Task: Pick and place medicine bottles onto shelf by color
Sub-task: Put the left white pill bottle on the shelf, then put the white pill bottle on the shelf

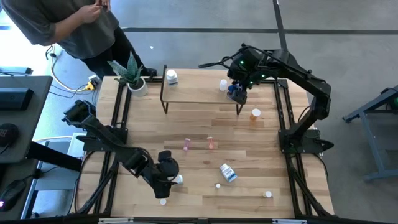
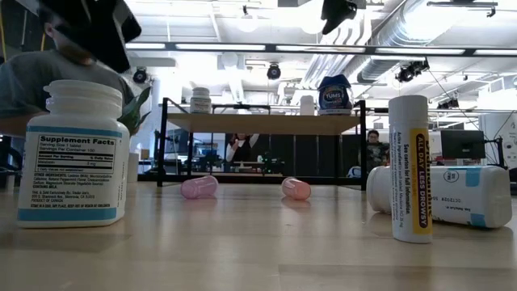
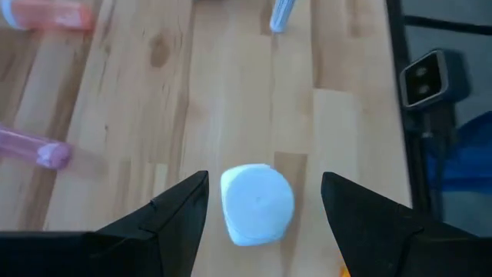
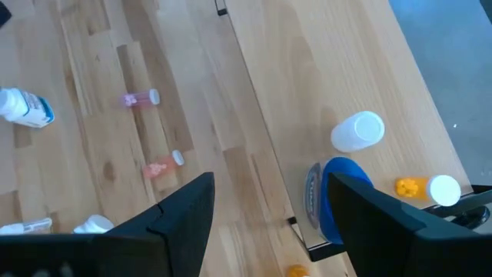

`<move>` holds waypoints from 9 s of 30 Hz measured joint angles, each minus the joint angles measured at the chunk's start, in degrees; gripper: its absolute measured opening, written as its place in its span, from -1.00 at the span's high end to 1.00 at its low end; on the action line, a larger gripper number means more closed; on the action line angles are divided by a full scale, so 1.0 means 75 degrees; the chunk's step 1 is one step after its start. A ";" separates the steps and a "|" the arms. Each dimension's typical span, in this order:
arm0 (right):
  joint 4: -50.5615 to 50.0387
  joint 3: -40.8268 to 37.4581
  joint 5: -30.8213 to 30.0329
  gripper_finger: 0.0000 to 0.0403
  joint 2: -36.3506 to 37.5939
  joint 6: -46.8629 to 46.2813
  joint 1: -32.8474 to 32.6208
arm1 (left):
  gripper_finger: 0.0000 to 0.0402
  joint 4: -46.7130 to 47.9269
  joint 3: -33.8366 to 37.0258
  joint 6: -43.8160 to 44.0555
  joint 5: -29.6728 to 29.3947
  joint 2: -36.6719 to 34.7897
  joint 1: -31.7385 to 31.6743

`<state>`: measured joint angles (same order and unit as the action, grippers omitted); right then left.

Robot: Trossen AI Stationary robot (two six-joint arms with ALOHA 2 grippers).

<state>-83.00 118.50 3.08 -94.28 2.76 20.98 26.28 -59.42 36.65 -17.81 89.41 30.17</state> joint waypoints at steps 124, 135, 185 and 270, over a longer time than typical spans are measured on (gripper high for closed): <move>-0.0026 0.0000 -0.1165 -0.20 -0.0003 -0.1643 0.0007 | 0.14 0.3461 -0.2480 -0.4165 0.2721 -0.1679 -0.9380; -0.0052 0.0000 -0.1165 -0.20 -0.0003 -0.2201 0.0007 | 0.14 0.3434 -0.2493 -0.4795 0.2867 -0.0953 -0.9378; -0.0418 0.0000 -0.3894 -0.20 -0.0006 -0.2885 0.0021 | -0.22 0.4028 -0.3758 -0.6117 0.2195 -0.0918 -0.9323; 0.3371 -0.9466 0.1542 -0.42 0.5182 -0.1497 0.0305 | -0.21 0.4518 -0.3893 -0.0686 -0.0116 -0.1117 -0.4532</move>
<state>-57.72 47.51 14.65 -55.42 -8.46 23.27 60.16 -88.62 31.51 -18.68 81.03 -3.81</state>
